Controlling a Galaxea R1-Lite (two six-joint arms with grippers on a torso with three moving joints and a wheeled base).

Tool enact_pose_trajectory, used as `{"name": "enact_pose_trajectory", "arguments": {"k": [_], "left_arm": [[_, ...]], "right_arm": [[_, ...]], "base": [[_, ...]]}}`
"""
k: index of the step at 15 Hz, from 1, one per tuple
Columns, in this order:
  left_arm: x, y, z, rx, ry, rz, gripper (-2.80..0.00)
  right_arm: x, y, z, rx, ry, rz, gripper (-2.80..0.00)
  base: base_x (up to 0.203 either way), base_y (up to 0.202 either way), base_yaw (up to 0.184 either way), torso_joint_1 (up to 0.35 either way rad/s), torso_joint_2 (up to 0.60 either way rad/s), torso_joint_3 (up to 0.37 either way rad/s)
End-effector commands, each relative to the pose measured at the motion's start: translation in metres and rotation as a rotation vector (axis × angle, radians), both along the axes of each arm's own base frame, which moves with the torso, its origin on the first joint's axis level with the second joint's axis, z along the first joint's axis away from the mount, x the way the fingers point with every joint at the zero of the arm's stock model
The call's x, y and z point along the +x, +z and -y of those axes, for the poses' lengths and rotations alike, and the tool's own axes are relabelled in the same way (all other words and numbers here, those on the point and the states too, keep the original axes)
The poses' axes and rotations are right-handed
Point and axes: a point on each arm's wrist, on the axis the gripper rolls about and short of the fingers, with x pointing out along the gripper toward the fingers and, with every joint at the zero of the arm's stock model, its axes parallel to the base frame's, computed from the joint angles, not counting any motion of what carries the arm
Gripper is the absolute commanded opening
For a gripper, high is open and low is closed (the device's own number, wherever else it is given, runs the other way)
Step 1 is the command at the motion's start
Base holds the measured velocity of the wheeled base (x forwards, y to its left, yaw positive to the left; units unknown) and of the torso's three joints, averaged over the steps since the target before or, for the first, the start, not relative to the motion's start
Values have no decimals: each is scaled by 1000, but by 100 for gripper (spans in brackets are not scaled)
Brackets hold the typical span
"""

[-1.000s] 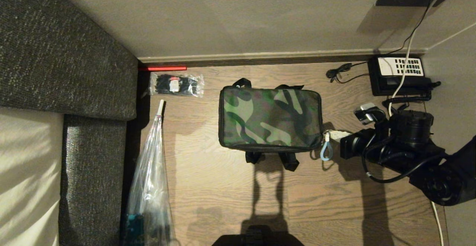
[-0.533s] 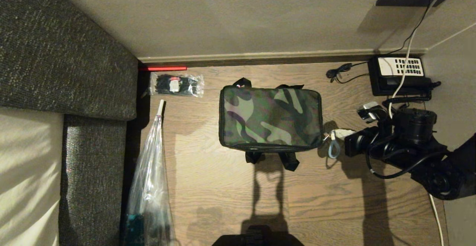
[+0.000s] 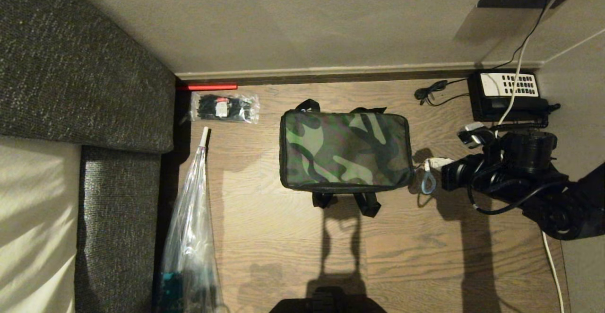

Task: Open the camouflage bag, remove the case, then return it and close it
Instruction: Open the top of the storage box

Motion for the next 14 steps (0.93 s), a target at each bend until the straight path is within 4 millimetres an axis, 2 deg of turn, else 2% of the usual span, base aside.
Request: {"name": "enact_pose_trajectory", "arguments": {"k": [1, 14], "left_arm": [[0, 0, 0, 0, 1, 0, -280], [0, 0, 0, 0, 1, 1, -280]], "right_arm": [[10, 9, -1, 38, -8, 38, -280], [21, 25, -7, 76, -2, 94, -280]], "base": [[0, 0, 0, 0, 0, 0], [0, 0, 0, 0, 0, 0]]}}
